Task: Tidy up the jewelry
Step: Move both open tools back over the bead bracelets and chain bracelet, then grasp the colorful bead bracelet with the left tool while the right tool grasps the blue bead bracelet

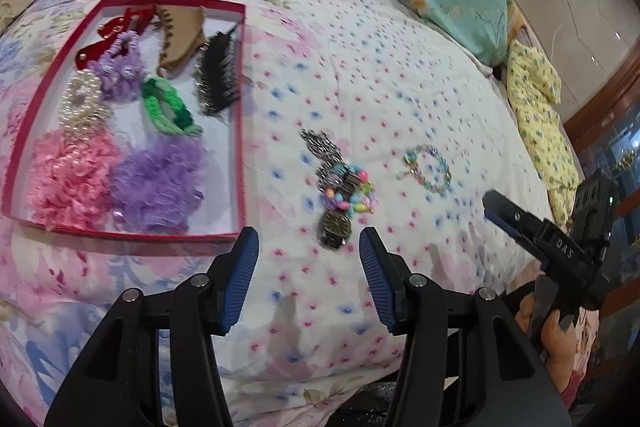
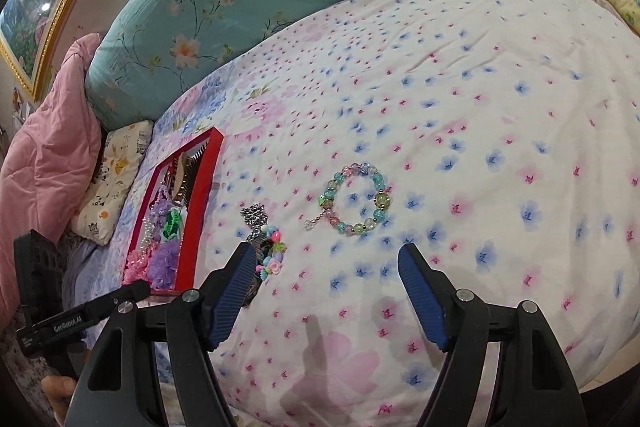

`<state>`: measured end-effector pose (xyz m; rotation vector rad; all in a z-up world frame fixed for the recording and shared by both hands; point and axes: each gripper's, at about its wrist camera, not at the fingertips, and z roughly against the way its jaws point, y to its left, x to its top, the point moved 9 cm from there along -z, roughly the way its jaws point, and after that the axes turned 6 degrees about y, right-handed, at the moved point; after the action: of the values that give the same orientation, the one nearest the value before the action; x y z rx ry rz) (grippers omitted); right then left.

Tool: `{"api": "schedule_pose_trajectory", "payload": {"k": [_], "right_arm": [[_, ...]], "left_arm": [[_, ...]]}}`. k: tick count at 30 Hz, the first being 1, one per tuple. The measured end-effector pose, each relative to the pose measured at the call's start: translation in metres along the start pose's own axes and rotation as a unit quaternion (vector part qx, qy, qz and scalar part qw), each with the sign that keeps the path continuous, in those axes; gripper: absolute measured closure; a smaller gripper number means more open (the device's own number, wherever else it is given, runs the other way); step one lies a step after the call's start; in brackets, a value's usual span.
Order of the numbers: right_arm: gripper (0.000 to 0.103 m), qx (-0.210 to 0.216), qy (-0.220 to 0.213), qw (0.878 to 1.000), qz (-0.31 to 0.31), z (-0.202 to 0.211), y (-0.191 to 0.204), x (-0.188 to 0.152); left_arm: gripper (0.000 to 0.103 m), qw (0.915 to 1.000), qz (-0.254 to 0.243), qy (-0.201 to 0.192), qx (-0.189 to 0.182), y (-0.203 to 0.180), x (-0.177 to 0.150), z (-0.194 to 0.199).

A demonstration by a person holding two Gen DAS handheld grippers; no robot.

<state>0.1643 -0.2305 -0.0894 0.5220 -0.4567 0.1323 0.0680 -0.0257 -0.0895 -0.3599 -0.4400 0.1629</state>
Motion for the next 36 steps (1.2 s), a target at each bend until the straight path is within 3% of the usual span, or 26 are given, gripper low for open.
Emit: {"api": "schedule_pose_trajectory", "payload": {"k": [9,11,20,24,27,29,33,36], "right_arm": [[0.031,-0.029,0.014,0.999,0.004,-0.017,-0.016,0.009],[0.038,-0.036,0.019,0.999,0.004,-0.023,-0.018,0.013],[0.051,-0.072,0.038,0.996,0.021,-0.055,-0.024,0.031],[0.052,-0.088,0.034,0.995,0.043,-0.065,-0.023,0.034],[0.066,-0.096,0.029,0.994,0.049,-0.067,-0.024,0.036],[0.084,-0.103,0.028,0.993,0.05,-0.067,-0.028,0.037],[0.091,-0.078,0.027,0.996,0.026,-0.065,-0.038,0.038],[0.091,-0.062,0.027,0.998,0.015,-0.063,-0.04,0.038]], "left_arm": [[0.052,0.9988,-0.029,0.038,0.008,-0.019,-0.004,-0.031],[0.052,0.9986,-0.034,0.04,0.012,-0.02,-0.001,-0.035],[0.052,0.9963,-0.062,0.056,0.021,-0.031,0.012,-0.056],[0.052,0.9939,-0.084,0.072,0.007,-0.047,0.005,-0.071],[0.053,0.9919,-0.105,0.072,0.0,-0.062,0.006,-0.076],[0.058,0.9905,-0.119,0.068,-0.001,-0.07,0.009,-0.077],[0.068,0.9864,-0.143,0.08,0.0,-0.081,0.013,-0.088],[0.069,0.9849,-0.145,0.093,0.01,-0.078,0.016,-0.101]]}}
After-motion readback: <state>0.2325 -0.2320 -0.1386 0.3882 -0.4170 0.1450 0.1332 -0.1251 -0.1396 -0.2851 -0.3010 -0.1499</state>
